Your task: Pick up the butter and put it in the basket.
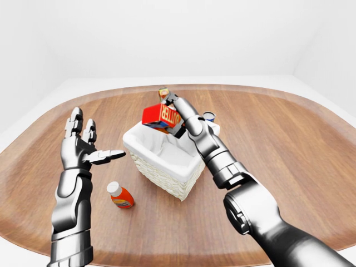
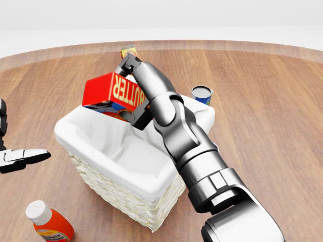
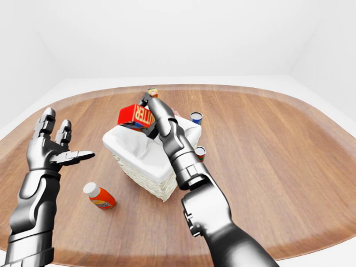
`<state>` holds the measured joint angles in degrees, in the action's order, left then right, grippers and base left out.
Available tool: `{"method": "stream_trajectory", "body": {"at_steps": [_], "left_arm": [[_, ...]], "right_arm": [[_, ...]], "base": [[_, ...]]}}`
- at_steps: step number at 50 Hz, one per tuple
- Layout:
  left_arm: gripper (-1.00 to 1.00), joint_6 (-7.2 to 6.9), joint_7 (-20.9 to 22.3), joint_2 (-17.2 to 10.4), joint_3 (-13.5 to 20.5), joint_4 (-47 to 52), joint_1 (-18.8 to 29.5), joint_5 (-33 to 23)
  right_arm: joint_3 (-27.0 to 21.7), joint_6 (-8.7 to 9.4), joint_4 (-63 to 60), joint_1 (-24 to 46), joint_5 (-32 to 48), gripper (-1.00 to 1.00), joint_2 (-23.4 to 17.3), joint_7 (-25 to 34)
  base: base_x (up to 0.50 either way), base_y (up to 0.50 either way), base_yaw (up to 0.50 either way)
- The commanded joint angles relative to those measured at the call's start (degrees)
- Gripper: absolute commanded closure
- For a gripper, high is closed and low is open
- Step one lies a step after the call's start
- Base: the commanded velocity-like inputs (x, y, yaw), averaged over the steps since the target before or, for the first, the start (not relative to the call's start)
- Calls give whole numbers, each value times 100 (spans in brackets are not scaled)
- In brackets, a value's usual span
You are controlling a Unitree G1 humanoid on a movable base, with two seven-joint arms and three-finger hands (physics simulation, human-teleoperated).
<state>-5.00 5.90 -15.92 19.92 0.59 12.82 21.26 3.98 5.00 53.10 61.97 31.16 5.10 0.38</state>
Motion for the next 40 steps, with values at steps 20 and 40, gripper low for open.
{"method": "stream_trajectory", "body": {"at_steps": [20, 40], "left_arm": [[-100, 0, 15, 27, 60, 115, -79, 22], [-100, 0, 77, -32, 48, -247, 19, 45]], "right_arm": [[-161, 0, 1200, 445, -559, 100, 118, -599], [-192, 0, 1583, 467, -599, 100, 184, -730]], "base": [[0, 0, 0], [0, 0, 0]]}}
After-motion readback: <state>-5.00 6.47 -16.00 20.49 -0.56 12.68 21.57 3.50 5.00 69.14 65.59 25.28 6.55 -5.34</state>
